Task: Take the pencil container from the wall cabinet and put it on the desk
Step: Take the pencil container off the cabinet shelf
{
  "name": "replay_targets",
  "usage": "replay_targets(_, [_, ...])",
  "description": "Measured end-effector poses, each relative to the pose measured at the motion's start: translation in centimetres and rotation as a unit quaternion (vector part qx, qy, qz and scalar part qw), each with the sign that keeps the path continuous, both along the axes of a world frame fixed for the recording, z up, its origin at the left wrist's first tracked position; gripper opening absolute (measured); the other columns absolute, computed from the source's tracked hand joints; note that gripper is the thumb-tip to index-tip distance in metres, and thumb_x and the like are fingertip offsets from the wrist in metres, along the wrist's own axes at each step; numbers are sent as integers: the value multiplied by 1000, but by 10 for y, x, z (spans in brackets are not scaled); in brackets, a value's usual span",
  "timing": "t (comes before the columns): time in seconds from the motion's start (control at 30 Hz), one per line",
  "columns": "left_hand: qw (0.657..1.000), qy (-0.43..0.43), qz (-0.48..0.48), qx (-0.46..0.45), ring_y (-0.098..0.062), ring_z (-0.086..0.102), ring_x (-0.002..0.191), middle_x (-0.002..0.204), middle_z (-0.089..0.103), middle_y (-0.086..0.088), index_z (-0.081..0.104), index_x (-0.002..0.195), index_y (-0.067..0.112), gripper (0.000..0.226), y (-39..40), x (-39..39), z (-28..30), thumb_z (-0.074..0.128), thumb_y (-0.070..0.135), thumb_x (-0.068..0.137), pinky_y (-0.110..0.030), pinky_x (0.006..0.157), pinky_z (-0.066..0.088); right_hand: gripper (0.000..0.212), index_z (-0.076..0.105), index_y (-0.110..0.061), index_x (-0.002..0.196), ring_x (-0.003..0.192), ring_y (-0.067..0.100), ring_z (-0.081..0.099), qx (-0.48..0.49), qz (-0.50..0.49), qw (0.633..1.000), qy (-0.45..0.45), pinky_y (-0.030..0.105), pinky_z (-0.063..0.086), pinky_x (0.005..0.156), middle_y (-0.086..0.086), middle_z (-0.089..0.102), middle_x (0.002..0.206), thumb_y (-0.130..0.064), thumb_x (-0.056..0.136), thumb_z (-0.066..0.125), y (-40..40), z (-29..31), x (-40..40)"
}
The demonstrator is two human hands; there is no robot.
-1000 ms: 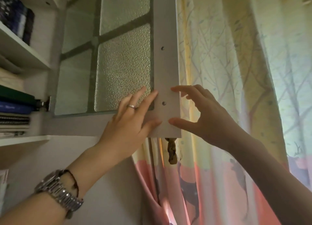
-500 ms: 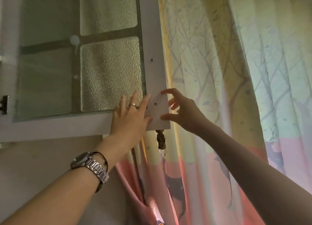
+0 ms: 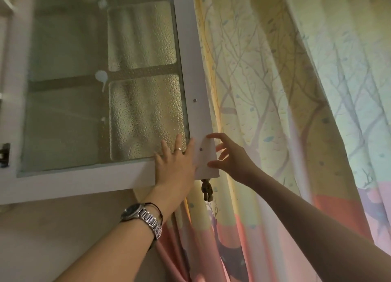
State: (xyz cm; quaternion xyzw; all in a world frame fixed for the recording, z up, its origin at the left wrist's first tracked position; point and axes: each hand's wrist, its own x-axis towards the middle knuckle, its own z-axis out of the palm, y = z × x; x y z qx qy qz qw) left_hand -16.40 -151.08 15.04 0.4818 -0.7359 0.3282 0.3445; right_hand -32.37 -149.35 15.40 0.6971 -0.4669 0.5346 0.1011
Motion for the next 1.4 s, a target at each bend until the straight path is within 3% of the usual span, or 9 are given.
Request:
replay_targets(0.17, [1000,-23,-4,16,-36,10,141,158,6,-6,12,147,26,66,8,10,7,44,41,92,-49,109,22,62,40,-34,132,93,19,58,21,-3,999,24,26,54,76,-1,56,111,-21,81,72,10,5,-1])
replay_targets(0.27, [999,-49,6,10,-28,31,131,147,32,-9,36,137,19,53,23,32,13,47,39,89,-40,102,29,58,45,-31,131,99,20,58,11,-130,985,116,32,53,79,3,60,118,-28,80,73,31,8,1])
replay_targets(0.37, [989,-114,93,12,-25,43,121,131,50,-6,50,126,19,43,47,60,16,44,40,88,-38,93,34,49,51,-25,127,104,24,55,-60,-276,930,234,36,49,81,4,62,117,-25,82,70,54,3,12])
replay_targets(0.53, [960,-173,220,21,-25,52,114,122,60,-2,57,118,25,40,105,114,13,44,46,87,-35,88,39,45,51,-20,124,107,26,53,-90,-311,904,278,37,43,84,5,59,115,-15,81,66,79,-5,47])
replay_targets(0.7, [948,-142,285,-15,-20,59,99,109,65,1,59,112,30,37,171,167,-7,42,53,87,-35,81,47,37,55,-19,116,108,30,53,-102,-219,935,259,35,38,77,6,59,111,-12,81,63,87,-12,90])
replay_targets(0.9, [916,-128,381,3,-23,57,107,117,63,0,59,115,29,38,255,216,-25,42,51,88,-33,74,39,36,53,-19,116,107,31,54,-134,-49,955,258,33,31,70,7,59,113,-18,82,64,113,-19,171])
replay_targets(1.1, [866,-101,489,32,-22,57,102,117,62,-1,56,116,32,40,345,260,-30,41,56,87,-34,76,45,43,49,-21,124,111,31,52,-152,107,951,248,38,43,77,8,57,118,-18,83,64,153,-22,261])
replay_targets(1.27, [826,-90,555,44,-20,58,94,111,63,-1,56,117,30,40,391,284,-26,42,53,88,-30,66,38,48,45,-23,129,110,30,54,-162,202,938,230,35,40,70,6,57,118,-20,85,63,181,-24,325])
replay_targets(1.4, [814,-81,574,42,-21,58,90,106,62,-1,59,114,33,38,406,294,-14,42,53,87,-29,63,37,44,47,-24,126,110,26,54,-163,275,929,188,33,38,71,5,56,121,-22,86,64,192,-24,367])
